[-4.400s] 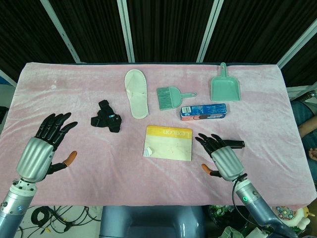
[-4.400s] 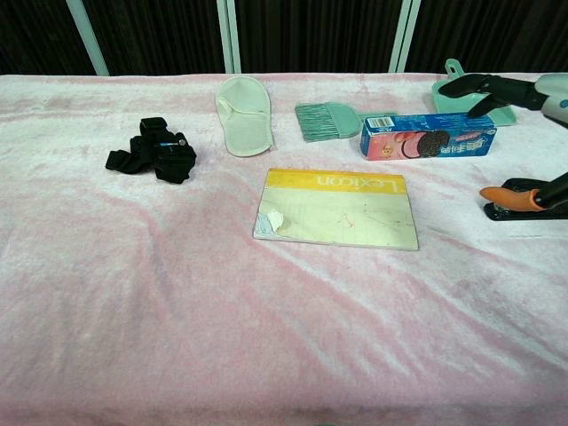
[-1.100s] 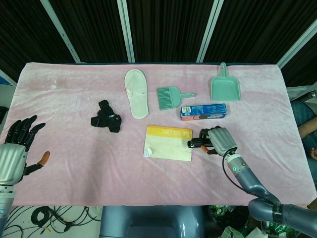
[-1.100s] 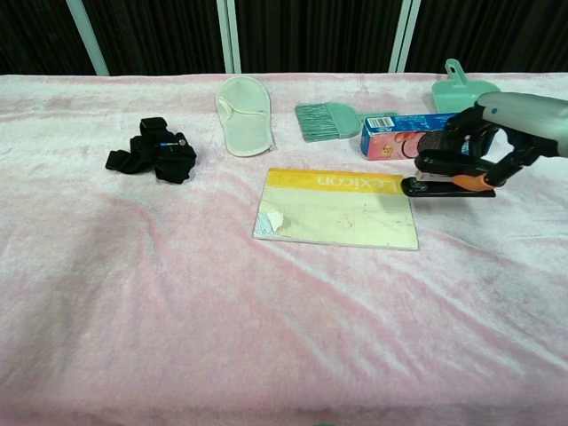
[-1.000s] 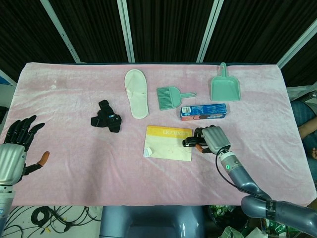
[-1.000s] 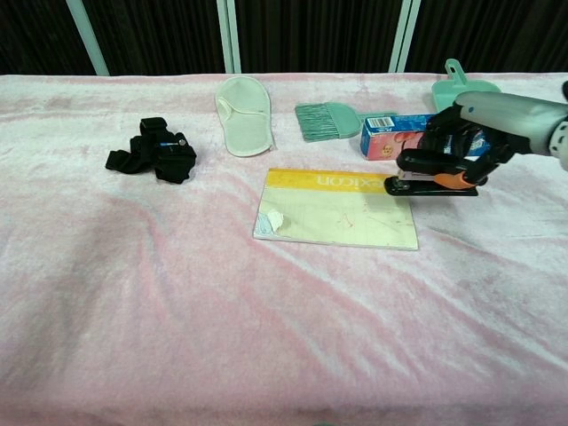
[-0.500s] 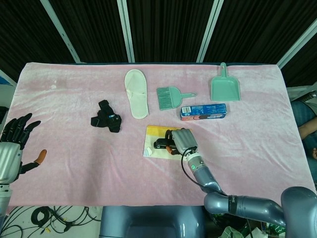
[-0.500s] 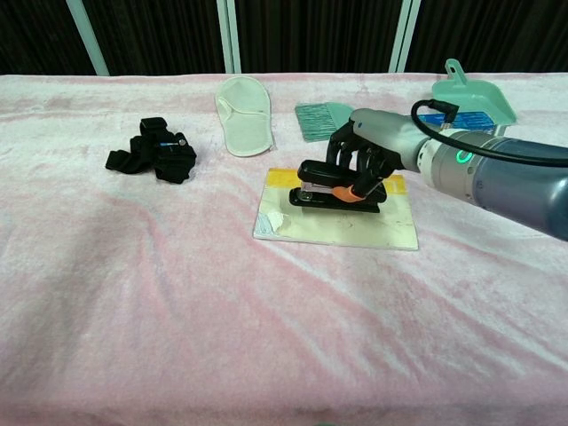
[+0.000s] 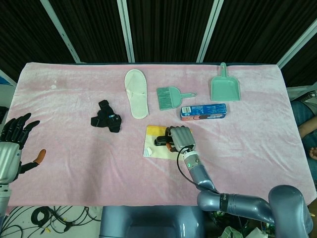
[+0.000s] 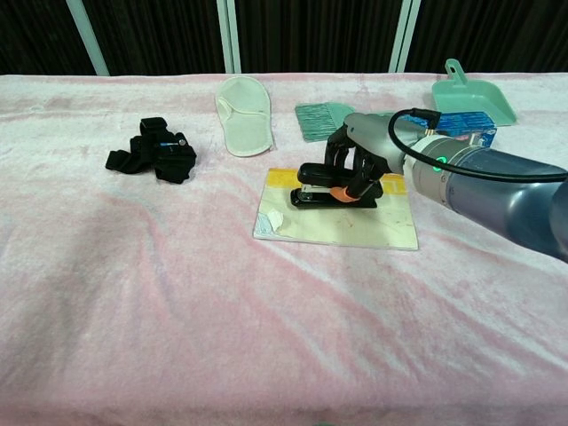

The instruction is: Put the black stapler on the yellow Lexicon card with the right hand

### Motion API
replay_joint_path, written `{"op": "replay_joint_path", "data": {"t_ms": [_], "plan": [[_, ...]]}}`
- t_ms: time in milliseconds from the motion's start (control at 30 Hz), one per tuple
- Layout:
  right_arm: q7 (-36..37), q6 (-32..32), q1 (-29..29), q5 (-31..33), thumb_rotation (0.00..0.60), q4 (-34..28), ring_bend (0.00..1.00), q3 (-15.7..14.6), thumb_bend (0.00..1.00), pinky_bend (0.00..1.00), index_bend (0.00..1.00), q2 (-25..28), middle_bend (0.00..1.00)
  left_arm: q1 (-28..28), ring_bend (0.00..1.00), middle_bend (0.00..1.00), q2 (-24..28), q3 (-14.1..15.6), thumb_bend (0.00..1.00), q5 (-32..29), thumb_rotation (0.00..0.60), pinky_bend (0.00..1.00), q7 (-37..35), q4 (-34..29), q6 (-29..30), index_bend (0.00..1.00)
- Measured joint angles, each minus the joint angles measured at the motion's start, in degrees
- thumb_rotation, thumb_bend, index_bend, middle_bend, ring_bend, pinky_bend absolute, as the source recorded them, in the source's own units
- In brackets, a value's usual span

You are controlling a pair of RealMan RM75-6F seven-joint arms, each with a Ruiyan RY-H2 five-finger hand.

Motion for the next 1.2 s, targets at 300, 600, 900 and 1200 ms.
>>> {"op": "replay_joint_path", "data": {"t_ms": [300, 600, 900, 1200], "plan": [[-0.80, 0.74, -0.01, 1.74, 0.600, 0.03, 0.14, -0.14, 0.19, 0.17, 0.13, -0.33, 0.05, -0.02, 0.00, 0.02, 0.23, -0.09, 0.32, 0.03, 0.600, 0.04, 0.02, 0.00, -0.09, 0.15], [0.12, 4.76, -2.93, 0.26, 0.600, -8.76, 0.12, 0.71, 0.17, 0.14, 0.10, 7.45, 0.04, 0.15, 0.00, 0.02, 0.80, 0.27, 0.32, -0.26, 0.600, 0.03, 0.94, -0.01, -0.57, 0.15], [2.74, 11.44, -12.77, -9.89, 0.600, -21.21, 0.11, -3.76, 0.17, 0.10, 0.10, 27.41, 0.04, 0.46, 0.00, 0.02, 1.00, 0.29, 0.32, -0.94, 0.600, 0.03, 2.53, -1.16, -0.36, 0.15], [13.98, 20.68, -24.79, -30.07, 0.600, -19.73, 0.11, -12.52, 0.17, 0.10, 0.10, 35.43, 0.04, 1.41, 0.00, 0.02, 1.01, 1.25, 0.32, -1.50, 0.600, 0.03, 4.56, -1.20, -0.20, 0.15]]}}
